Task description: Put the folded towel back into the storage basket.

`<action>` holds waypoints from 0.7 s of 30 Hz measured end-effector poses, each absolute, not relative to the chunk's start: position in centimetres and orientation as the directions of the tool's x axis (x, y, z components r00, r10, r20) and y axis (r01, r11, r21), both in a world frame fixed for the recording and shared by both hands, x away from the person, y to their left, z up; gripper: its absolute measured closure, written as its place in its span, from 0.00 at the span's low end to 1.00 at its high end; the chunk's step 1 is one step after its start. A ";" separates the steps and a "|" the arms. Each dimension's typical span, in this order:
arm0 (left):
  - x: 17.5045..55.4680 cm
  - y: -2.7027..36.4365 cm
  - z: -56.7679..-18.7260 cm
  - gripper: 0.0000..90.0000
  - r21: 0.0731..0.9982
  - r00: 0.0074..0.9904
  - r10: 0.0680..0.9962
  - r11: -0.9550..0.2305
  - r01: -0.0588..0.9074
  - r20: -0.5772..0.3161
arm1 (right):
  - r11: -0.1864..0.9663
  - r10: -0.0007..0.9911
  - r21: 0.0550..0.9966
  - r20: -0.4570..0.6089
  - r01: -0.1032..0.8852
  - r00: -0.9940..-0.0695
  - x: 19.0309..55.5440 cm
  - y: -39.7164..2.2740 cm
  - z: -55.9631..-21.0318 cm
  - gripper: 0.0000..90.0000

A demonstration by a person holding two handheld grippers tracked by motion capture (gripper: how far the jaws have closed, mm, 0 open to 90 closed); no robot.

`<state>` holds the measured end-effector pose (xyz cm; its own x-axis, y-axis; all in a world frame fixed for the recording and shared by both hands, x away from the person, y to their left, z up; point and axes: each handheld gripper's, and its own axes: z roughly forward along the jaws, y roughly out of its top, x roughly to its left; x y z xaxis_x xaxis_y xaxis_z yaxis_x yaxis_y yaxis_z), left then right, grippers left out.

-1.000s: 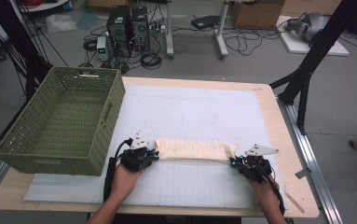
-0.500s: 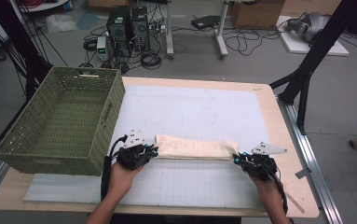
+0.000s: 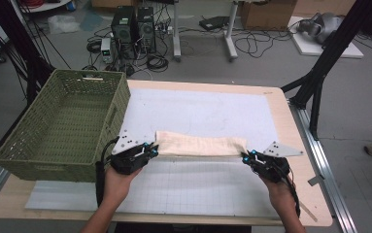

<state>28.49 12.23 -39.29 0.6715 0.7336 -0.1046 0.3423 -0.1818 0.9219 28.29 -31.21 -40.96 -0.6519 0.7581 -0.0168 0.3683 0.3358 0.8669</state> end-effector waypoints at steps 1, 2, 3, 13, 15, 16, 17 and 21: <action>28.4 12.4 -39.1 0.90 0.925 0.672 0.734 -0.179 0.336 -0.102 | 0.337 0.758 0.868 -0.020 0.365 -0.652 28.4 -31.1 -40.8 0.92; 28.2 12.6 -38.5 0.90 0.930 0.672 0.735 -0.176 0.324 -0.095 | 0.339 0.756 0.871 -0.028 0.355 -0.654 28.6 -31.0 -40.6 0.92; 28.2 12.6 -38.5 0.90 0.930 0.672 0.735 -0.176 0.324 -0.095 | 0.335 0.755 0.874 -0.025 0.352 -0.655 28.7 -30.9 -40.4 0.92; 26.9 14.8 -35.4 0.90 0.949 0.640 0.765 -0.138 0.283 -0.080 | 0.335 0.743 0.892 -0.051 0.305 -0.667 31.7 -28.7 -37.5 0.92; 26.6 15.5 -35.0 0.90 0.952 0.631 0.772 -0.131 0.277 -0.077 | 0.336 0.736 0.894 -0.054 0.295 -0.675 32.3 -27.9 -37.0 0.92; 26.4 15.9 -34.8 0.90 0.953 0.627 0.776 -0.130 0.274 -0.075 | 0.341 0.730 0.895 -0.058 0.289 -0.681 32.6 -27.5 -36.8 0.92; 26.4 15.9 -34.8 0.90 0.953 0.627 0.776 -0.130 0.274 -0.075 | 0.345 0.725 0.896 -0.065 0.280 -0.686 32.8 -27.0 -36.6 0.92; 25.9 17.4 -34.1 0.90 0.956 0.609 0.790 -0.121 0.267 -0.070 | 0.346 0.709 0.898 -0.061 0.271 -0.703 33.8 -25.3 -36.1 0.92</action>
<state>25.86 17.39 -34.14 0.6094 0.7898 -0.0701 0.2670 -0.1211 0.9561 33.81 -25.27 -36.06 -0.7028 0.7088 -0.0610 0.2707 0.3457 0.8984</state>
